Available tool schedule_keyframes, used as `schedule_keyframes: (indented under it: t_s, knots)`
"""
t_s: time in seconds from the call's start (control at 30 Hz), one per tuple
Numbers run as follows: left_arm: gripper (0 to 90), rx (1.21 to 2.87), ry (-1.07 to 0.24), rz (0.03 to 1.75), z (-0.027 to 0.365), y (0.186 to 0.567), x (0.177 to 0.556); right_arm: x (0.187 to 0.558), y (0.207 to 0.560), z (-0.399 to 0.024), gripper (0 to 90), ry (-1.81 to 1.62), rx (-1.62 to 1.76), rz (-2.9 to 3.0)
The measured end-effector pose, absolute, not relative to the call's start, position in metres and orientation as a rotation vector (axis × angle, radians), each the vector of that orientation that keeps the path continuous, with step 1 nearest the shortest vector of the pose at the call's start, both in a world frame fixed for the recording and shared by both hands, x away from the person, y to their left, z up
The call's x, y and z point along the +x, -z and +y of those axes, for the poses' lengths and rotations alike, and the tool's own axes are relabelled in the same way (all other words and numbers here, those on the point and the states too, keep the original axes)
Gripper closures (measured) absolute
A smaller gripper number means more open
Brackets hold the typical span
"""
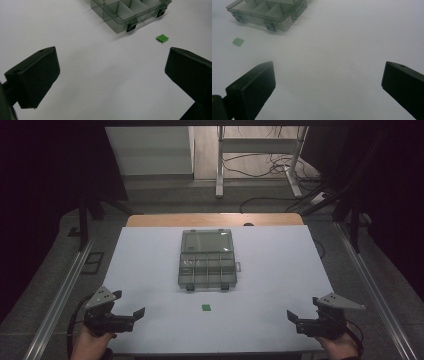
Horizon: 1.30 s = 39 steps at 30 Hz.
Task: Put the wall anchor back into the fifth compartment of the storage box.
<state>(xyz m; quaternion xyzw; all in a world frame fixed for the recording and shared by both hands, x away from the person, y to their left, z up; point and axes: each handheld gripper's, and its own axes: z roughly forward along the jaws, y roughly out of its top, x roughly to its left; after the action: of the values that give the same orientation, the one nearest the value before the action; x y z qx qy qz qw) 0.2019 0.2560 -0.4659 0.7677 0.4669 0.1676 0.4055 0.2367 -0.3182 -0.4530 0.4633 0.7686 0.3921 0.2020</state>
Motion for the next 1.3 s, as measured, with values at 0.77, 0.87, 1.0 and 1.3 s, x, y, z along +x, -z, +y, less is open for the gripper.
schedule_keyframes:
  t_s: [0.77,0.87,1.0,1.3]
  knots:
    - [0.6,1.951,-0.407,1.217,0.255,0.466,0.204,0.239,0.453,-0.317,0.0,-1.084,1.291,2.169]
    - [0.6,1.956,-0.391,1.225,0.254,0.466,0.205,0.239,0.453,-0.317,0.0,-1.081,1.287,2.171]
    - [0.9,1.97,-0.366,1.228,0.251,0.466,0.208,0.239,0.453,-0.316,0.0,-1.081,1.286,2.171]
    - [1.9,1.977,-0.305,1.202,0.243,0.462,0.217,0.238,0.453,-0.316,0.0,-1.073,1.274,2.176]
